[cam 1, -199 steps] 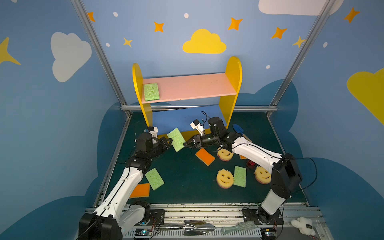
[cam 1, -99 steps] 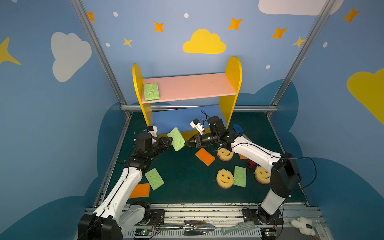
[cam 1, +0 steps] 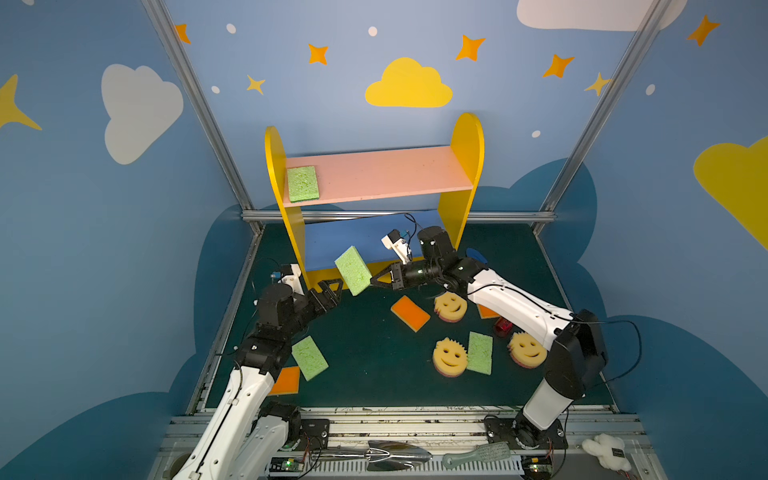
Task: Place and organize the cleaning sponges onto the shelf
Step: 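Raise the second green sponge with the right gripper onto the pink shelf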
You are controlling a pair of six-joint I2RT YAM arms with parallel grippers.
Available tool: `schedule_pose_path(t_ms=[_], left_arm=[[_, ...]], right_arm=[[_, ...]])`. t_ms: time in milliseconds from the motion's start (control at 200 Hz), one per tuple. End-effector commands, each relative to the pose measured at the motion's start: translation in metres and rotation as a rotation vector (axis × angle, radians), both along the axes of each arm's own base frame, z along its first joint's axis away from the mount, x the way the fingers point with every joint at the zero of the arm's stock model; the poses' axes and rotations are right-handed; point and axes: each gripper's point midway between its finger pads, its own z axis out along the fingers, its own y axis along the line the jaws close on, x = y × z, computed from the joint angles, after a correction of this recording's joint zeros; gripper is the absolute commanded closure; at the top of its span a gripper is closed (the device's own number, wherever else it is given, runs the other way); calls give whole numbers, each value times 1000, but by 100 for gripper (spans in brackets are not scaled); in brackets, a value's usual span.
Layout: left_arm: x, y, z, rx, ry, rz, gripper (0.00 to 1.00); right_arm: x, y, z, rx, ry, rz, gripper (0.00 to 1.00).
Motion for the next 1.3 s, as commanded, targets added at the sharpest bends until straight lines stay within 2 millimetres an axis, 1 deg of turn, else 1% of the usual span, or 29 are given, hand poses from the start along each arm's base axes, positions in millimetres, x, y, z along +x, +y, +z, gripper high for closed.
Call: schedule_pose_path(t_ms=[0, 155, 315, 470, 646, 776, 861, 921, 1011, 1081, 1296], left_arm=[[-10, 14, -24, 48, 55, 60, 1], [-16, 19, -26, 60, 49, 84, 1], [-17, 16, -34, 62, 59, 61, 1], [-18, 16, -39, 67, 60, 60, 1], [-18, 14, -43, 62, 60, 50, 0], [-18, 13, -47, 69, 67, 43, 1], [-19, 13, -48, 75, 68, 39, 1], [-19, 12, -50, 78, 70, 37, 1], [-19, 10, -50, 75, 70, 28, 1], [-19, 9, -53, 80, 77, 24, 1], [-18, 5, -56, 92, 85, 7, 1]], right_arm=[[0, -8, 44, 45, -133, -30, 100], [2, -9, 68, 54, -183, -28, 100], [8, -5, 89, 74, -236, -37, 100], [21, -1, 114, 95, -281, -48, 100], [39, 14, 136, 121, -302, -40, 100], [51, 27, 147, 145, -307, -35, 100], [60, 33, 153, 158, -319, -42, 100], [67, 33, 161, 173, -331, -53, 100], [79, 35, 168, 194, -341, -70, 100], [88, 35, 171, 212, -344, -83, 100], [109, 35, 178, 277, -341, -100, 100]])
